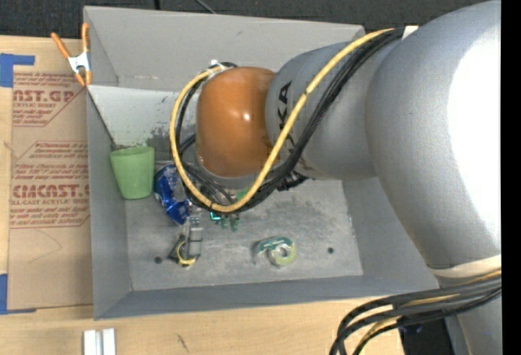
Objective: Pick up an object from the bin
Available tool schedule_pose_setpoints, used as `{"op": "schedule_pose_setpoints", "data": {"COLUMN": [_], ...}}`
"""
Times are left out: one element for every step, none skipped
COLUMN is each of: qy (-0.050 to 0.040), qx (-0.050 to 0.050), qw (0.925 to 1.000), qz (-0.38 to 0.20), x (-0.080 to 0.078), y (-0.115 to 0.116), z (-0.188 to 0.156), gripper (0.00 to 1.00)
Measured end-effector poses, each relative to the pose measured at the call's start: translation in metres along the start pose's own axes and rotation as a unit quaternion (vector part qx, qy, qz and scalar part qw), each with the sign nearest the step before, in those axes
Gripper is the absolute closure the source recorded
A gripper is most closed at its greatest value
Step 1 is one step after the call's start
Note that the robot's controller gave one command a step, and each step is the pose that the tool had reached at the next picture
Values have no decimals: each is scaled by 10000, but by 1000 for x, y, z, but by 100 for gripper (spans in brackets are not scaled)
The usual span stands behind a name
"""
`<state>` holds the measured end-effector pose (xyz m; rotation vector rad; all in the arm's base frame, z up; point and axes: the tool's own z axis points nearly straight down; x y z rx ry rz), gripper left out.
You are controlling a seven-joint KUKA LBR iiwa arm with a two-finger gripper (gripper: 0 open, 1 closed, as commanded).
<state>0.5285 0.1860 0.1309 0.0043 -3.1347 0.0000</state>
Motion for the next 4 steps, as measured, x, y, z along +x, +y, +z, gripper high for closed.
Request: {"op": "schedule_pose_setpoints", "data": {"qy": [-49,-61,-77,-74], "qx": [2,-19,-27,-20], "qw": [10000,10000,10000,9992], "qz": [23,6,-53,383], "x": [-53,-53,-44,-40], "y": [-37,-34,22,22], "z": [44,40,-36,-97], "gripper": [0,100,100,100]}}
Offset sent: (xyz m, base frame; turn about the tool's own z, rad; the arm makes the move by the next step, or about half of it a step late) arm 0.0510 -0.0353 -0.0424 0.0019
